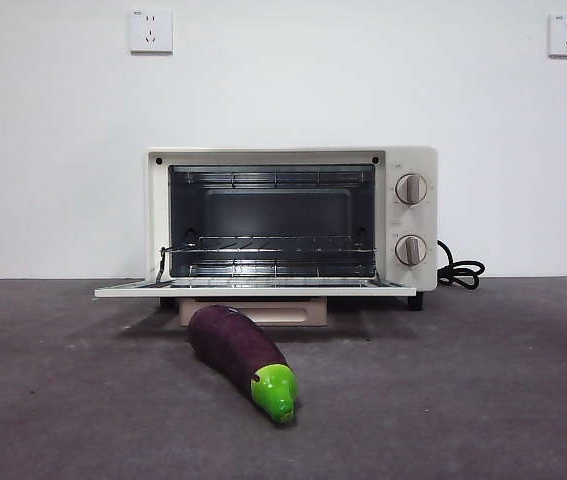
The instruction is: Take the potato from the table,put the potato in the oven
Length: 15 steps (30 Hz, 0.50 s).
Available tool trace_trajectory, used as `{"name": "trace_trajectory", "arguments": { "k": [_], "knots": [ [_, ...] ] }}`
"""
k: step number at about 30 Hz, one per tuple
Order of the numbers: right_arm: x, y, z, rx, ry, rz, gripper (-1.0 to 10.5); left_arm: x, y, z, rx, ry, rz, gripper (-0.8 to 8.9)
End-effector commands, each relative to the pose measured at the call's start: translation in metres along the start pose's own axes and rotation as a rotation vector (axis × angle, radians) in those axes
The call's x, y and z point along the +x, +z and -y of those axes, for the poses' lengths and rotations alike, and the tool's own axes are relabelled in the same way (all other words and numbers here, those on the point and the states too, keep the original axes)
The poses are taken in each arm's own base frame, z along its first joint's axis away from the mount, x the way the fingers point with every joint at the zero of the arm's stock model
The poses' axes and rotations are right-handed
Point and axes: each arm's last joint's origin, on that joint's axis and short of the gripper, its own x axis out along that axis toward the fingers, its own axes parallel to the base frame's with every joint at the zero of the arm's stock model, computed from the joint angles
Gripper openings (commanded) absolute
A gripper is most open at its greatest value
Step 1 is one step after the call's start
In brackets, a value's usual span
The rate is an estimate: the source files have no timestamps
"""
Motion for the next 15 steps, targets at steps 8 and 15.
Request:
{"name": "trace_trajectory", "arguments": {
  "k": [8,15],
  "knots": [
    [-0.073,-0.022,-0.025,-0.159,-0.073,-0.171,0.0,0.0,-0.001,0.0,-0.026,-0.001,0.005,-0.06],
    [-0.063,-0.085,-0.018,-0.185,-0.243,-0.425,0.0,0.0,-0.001,0.0,-0.03,-0.001,0.005,-0.06]
  ]
}}
